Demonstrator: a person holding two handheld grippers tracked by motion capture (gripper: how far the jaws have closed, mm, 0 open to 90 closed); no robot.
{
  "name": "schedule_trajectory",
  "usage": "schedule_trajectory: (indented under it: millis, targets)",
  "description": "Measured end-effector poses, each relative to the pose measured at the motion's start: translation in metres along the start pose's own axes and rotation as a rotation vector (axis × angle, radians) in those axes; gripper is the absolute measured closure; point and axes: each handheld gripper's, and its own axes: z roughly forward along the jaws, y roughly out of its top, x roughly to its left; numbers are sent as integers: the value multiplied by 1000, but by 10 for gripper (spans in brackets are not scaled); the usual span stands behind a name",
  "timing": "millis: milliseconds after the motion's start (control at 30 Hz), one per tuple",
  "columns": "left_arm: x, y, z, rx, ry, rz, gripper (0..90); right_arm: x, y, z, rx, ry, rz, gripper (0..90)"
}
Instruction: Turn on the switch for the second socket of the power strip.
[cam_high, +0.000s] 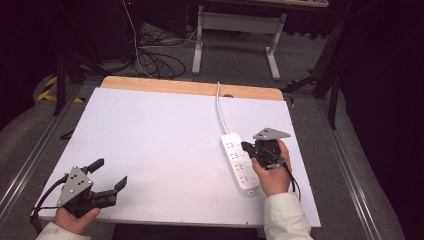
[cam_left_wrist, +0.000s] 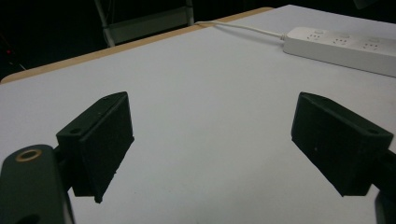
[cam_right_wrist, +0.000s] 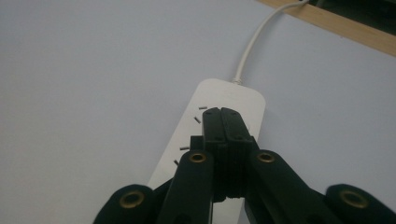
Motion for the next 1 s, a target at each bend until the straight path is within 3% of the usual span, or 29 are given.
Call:
schedule_trajectory:
  millis: [633, 1000]
  targets:
    - [0, 0, 0, 3, -4, -5, 135, -4, -7, 19, 72, -45, -2, 900]
    - [0, 0, 0, 5, -6, -4, 135, -4, -12, 25, 93, -48, 5, 900]
